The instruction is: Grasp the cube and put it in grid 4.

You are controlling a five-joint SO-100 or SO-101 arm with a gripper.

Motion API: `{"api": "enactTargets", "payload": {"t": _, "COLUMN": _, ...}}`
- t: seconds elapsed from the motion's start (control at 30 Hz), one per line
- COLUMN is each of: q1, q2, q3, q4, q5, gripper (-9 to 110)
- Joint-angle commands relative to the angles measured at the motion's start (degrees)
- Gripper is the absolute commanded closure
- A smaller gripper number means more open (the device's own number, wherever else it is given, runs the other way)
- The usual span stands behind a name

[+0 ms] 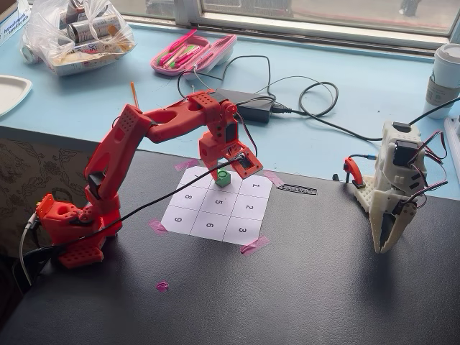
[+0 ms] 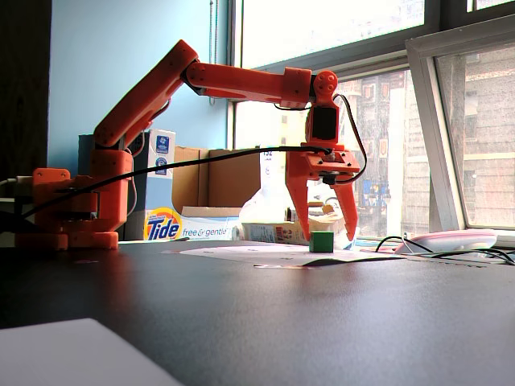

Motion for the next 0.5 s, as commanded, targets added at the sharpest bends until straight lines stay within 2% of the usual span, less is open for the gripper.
{"api": "enactTargets", "payload": {"t": 0.0, "q1": -0.18, "q2": 0.62, "q3": -2.81, "q4": 0.35, "q5": -0.62, "gripper": 71}}
{"api": "enactTargets", "payload": {"t": 0.23, "q1": 0.70, "q2": 6.06, "q3": -5.80, "q4": 3.08, "q5": -1.49, "gripper": 71}}
{"api": "enactTargets", "payload": {"t": 0.47, "q1": 3.08, "q2": 19.86, "q3": -7.82, "q4": 8.35, "q5": -3.34, "gripper": 71}}
